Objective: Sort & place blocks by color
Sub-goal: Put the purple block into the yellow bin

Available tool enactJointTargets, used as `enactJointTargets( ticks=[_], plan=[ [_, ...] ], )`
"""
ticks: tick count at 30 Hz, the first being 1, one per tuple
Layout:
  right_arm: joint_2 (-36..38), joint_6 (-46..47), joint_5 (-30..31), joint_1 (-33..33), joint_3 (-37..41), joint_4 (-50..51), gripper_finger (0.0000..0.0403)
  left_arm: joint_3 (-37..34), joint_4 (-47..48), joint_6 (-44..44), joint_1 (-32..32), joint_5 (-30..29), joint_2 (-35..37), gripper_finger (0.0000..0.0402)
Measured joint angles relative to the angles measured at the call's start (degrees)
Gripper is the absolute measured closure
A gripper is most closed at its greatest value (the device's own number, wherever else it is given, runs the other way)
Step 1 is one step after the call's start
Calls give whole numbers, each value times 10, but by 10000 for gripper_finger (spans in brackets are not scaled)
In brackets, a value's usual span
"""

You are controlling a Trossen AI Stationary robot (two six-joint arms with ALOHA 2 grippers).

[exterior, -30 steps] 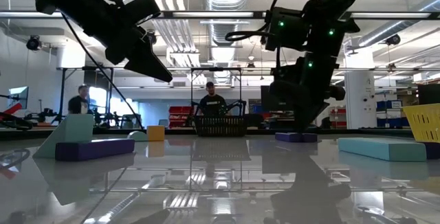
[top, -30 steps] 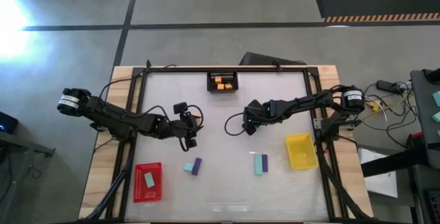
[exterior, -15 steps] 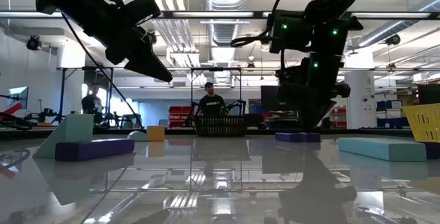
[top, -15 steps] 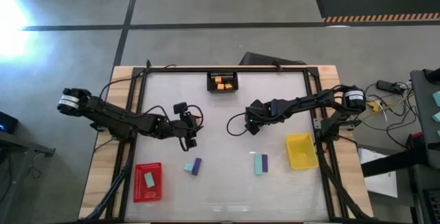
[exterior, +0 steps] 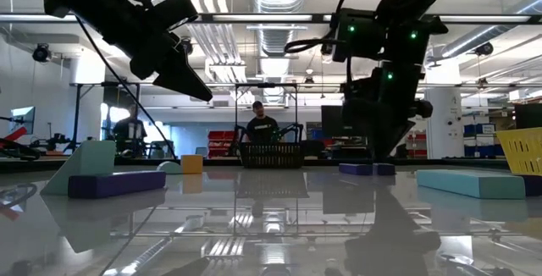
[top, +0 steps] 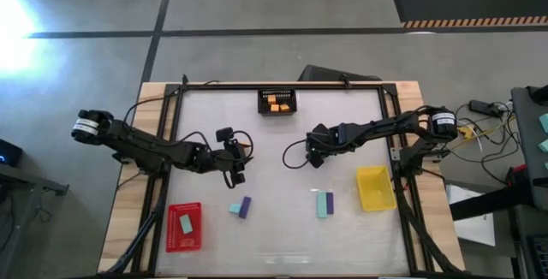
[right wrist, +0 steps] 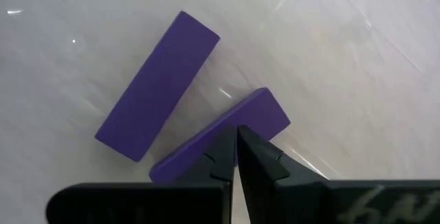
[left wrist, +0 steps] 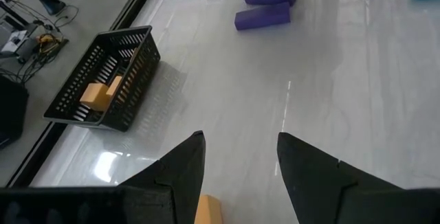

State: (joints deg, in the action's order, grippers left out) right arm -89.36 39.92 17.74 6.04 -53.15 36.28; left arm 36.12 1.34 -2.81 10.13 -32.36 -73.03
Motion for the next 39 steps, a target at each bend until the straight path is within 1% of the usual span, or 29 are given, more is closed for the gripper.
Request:
enactJointTargets(
  ticks=[13, 21, 39],
  plan=[
    [0, 37, 3, 0, 0, -6, 394, 0, 0, 0, 0, 0, 0, 235],
    [0, 37, 3, 0, -1, -10, 394, 0, 0, -13, 0, 0, 0, 235],
    [1, 40, 3, 0, -1, -10, 394, 0, 0, -13, 0, 0, 0, 235]
  ],
)
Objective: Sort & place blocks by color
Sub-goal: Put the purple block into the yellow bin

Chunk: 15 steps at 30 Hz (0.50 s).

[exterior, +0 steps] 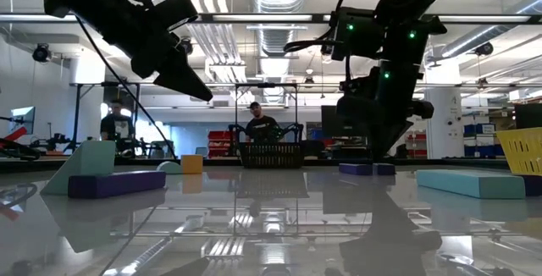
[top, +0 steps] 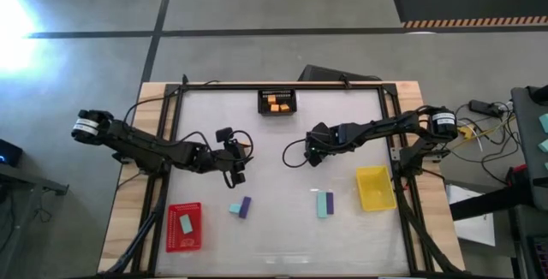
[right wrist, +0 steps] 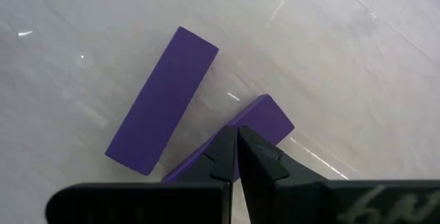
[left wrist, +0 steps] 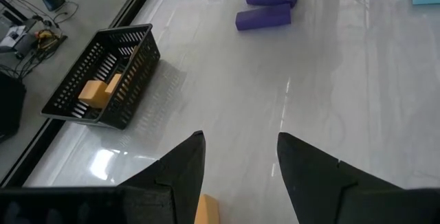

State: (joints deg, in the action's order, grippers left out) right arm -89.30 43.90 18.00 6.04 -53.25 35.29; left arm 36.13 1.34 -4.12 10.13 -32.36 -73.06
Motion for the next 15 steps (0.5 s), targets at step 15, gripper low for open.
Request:
enactJointTargets(
  ticks=[15],
  plan=[
    [1, 21, -19, 0, 0, 0, 308, 0, 0, 0, 0, 0, 0, 235]
  ],
)
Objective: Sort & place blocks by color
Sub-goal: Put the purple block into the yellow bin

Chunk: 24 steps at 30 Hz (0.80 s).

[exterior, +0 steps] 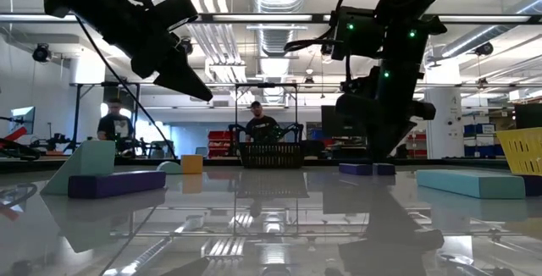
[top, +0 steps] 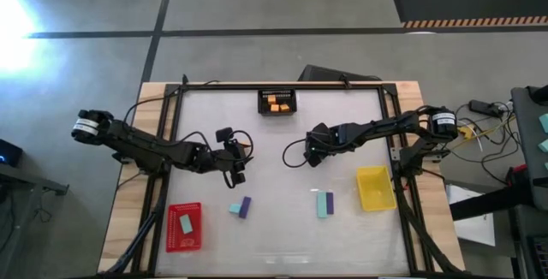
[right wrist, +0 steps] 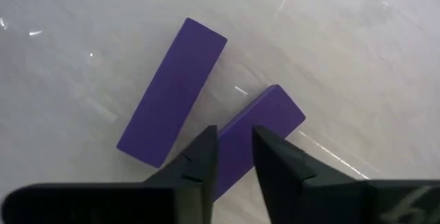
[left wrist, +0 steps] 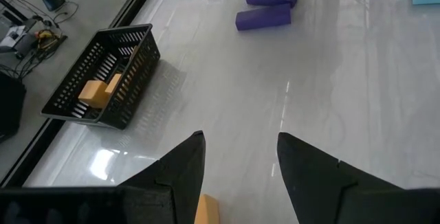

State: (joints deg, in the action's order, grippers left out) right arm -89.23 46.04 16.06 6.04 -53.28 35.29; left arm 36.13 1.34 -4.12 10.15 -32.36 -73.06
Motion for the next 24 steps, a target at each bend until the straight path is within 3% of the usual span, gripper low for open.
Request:
enactJointTargets(
  ticks=[10, 24],
  plan=[
    [5, 23, 2, 0, -10, 13, 214, 0, 0, 0, 0, 0, 0, 235],
    [18, 105, 0, 0, -25, 42, 202, 0, 1, 0, 0, 0, 0, 235]
  ],
)
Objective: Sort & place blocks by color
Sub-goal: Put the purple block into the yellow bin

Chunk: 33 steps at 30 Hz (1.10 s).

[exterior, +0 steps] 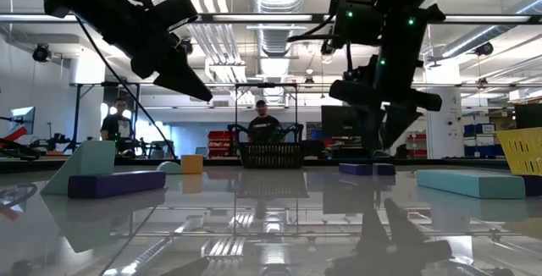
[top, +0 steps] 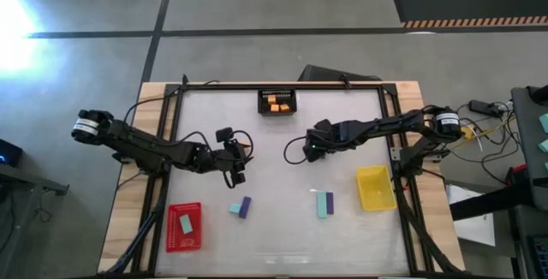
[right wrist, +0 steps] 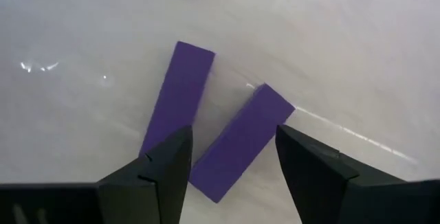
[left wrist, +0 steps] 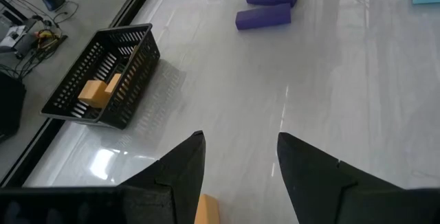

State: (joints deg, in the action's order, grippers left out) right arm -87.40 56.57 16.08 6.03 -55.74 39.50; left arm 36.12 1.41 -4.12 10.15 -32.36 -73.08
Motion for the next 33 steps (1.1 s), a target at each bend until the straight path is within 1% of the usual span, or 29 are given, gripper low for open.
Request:
enactJointTargets(
  ticks=[5, 12, 16, 22, 28, 33],
  plan=[
    [0, 48, 20, 0, 5, 8, 202, 0, 0, 0, 0, 0, 0, 235],
    [-1, 101, 20, -1, 27, 6, 202, 0, 0, 0, 0, 0, 0, 235],
    [-1, 111, 21, -1, 34, -3, 202, 0, 0, 0, 0, 0, 0, 235],
    [-7, 111, 30, -1, 46, -56, 202, 0, 0, 2, 0, 0, 0, 235],
    [-32, 129, 33, -1, 51, -54, 202, 0, 0, 3, 0, 0, 0, 235],
    [-45, 116, 36, -1, 51, -57, 202, 0, 1, 5, 0, 0, 0, 235]
  ],
)
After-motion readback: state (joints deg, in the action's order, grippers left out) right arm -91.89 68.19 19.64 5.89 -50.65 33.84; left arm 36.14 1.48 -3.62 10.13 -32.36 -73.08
